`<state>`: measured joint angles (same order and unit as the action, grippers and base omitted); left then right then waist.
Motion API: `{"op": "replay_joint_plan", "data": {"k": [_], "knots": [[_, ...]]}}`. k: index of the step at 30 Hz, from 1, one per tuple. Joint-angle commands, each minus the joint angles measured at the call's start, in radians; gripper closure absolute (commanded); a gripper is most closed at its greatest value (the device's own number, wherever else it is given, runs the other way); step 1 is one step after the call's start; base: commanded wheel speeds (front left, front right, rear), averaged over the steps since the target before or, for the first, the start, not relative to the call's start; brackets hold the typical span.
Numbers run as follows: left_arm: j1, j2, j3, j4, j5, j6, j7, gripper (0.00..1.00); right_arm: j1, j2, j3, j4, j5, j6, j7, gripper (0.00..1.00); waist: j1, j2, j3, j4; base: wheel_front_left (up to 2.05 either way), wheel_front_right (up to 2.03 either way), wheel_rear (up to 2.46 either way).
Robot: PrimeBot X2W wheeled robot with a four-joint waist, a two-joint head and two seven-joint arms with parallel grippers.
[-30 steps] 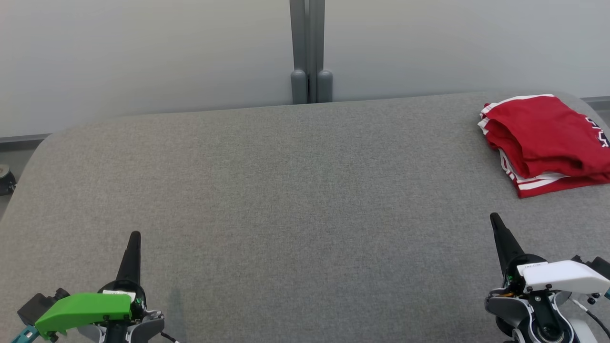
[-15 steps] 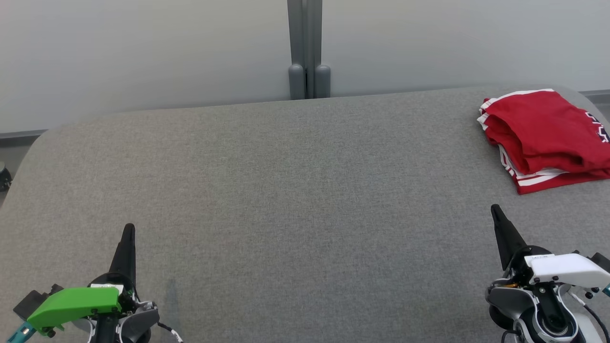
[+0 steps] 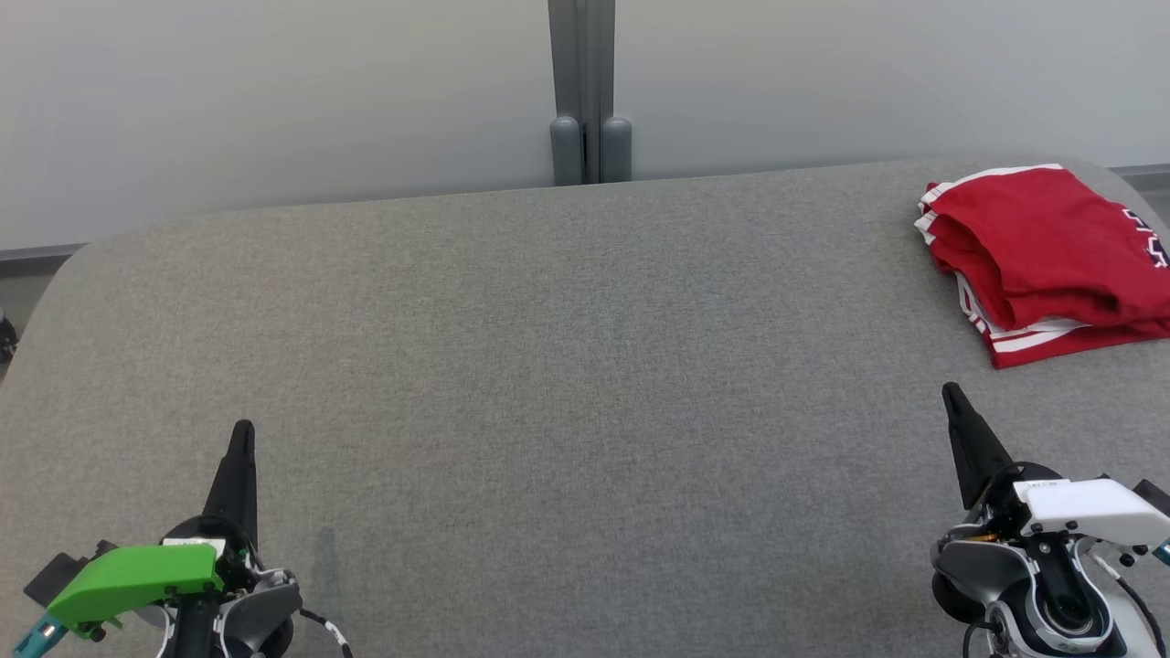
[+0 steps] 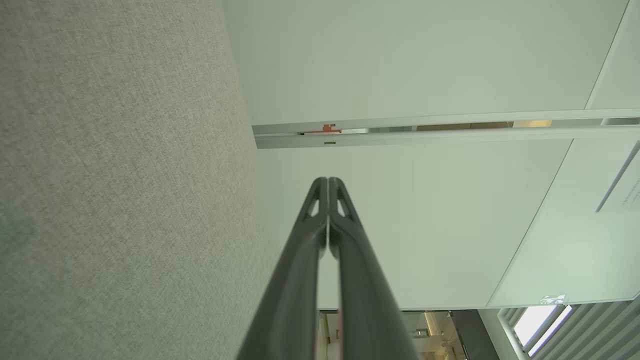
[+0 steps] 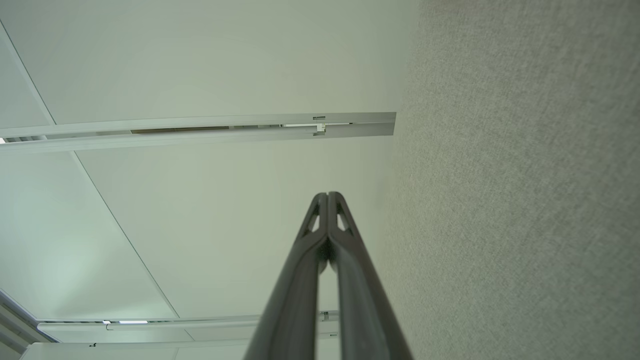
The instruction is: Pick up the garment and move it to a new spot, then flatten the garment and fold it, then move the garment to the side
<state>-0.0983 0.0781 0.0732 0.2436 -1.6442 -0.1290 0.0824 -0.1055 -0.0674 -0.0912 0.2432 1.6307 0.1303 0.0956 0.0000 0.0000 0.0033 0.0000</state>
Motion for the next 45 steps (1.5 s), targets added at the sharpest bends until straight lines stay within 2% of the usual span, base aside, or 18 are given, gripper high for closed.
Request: {"op": "replay_joint_plan", "data": {"k": [1,45], "knots": [[-0.017,0.001,0.005,0.001,-0.002,-0.004,0.003,1.00,-0.005,0.002,-0.003,0.002,0.001,0.001,0.004,1.00,0.0000,0.0000,0.000,0.000,0.00,0.00,0.00],[-0.018,-0.011,0.021,0.002,0.016,-0.004,0.016,1.00,-0.007,0.008,-0.013,0.003,-0.010,0.001,0.012,1.00,0.0000,0.0000,0.000,0.000,0.00,0.00,0.00]]}}
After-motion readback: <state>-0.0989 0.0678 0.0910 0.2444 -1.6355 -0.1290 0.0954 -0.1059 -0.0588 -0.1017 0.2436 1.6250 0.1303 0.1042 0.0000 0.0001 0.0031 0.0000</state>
